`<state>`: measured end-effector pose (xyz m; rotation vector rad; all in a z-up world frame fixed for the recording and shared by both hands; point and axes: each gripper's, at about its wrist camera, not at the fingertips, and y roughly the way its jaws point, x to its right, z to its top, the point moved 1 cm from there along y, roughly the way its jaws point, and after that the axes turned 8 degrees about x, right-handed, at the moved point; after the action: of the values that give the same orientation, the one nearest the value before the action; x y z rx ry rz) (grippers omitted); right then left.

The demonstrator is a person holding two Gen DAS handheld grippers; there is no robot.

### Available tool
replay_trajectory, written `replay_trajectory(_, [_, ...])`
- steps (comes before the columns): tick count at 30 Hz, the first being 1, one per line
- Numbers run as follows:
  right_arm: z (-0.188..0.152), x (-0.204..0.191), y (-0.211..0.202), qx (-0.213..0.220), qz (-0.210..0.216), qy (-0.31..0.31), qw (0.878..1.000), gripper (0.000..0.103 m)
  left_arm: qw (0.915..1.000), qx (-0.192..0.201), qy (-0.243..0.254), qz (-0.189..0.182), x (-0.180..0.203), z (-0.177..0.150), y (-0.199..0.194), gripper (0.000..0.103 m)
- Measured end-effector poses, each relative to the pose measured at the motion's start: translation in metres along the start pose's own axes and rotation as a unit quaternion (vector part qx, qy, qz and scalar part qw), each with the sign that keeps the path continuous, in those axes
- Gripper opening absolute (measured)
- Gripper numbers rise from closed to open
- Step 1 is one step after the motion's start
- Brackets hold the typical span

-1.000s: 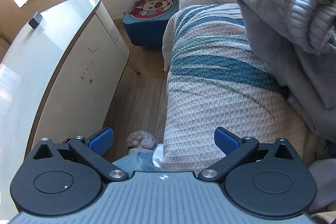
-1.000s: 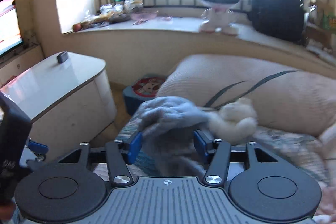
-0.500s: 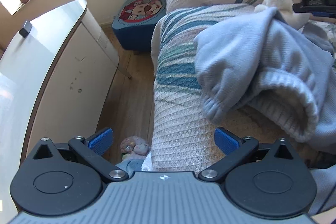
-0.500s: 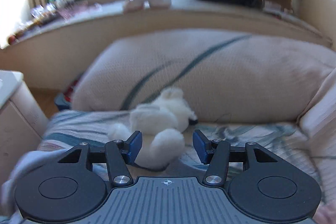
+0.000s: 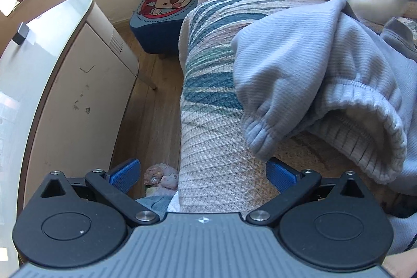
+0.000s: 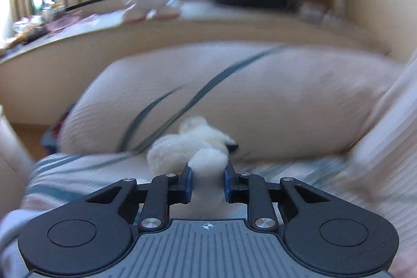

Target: Fold clothes

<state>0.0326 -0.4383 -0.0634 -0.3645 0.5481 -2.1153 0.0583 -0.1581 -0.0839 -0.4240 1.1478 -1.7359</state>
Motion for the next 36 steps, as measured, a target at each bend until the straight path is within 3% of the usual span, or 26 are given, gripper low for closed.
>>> replay_trajectory(3, [0.014, 0.03, -0.005, 0.034, -0.077, -0.049, 0.995, 0.022, 1.0, 0.0, 0.006, -0.005, 0.005, 0.002, 0.003, 0.103])
replay_trajectory(7, [0.02, 0.082, 0.008, 0.052, -0.145, -0.057, 0.986, 0.022, 0.9999, -0.002, 0.012, -0.009, 0.01, 0.004, 0.006, 0.103])
replay_trajectory(11, [0.014, 0.112, 0.021, 0.06, -0.169, -0.035, 0.983, 0.022, 0.9999, -0.007, 0.012, -0.004, 0.009, 0.006, 0.01, 0.103])
replay_trajectory(21, [-0.016, 0.115, 0.068, -0.002, -0.163, -0.016, 0.987, 0.023, 0.9997, -0.018, 0.016, 0.001, 0.012, 0.007, 0.018, 0.103])
replay_trajectory(27, [-0.023, 0.107, 0.07, -0.03, -0.171, -0.007, 0.985, 0.029, 0.9996, -0.02, 0.013, -0.014, 0.012, 0.001, 0.014, 0.103])
replay_trajectory(32, [-0.006, 0.099, 0.026, -0.02, -0.143, -0.026, 0.989, 0.031, 0.999, -0.018, -0.007, -0.041, 0.008, -0.003, 0.006, 0.103])
replay_trajectory(36, [0.006, 0.087, -0.035, -0.001, -0.057, -0.022, 0.998, 0.034, 0.9974, -0.012, -0.033, -0.063, 0.004, -0.003, 0.0, 0.103])
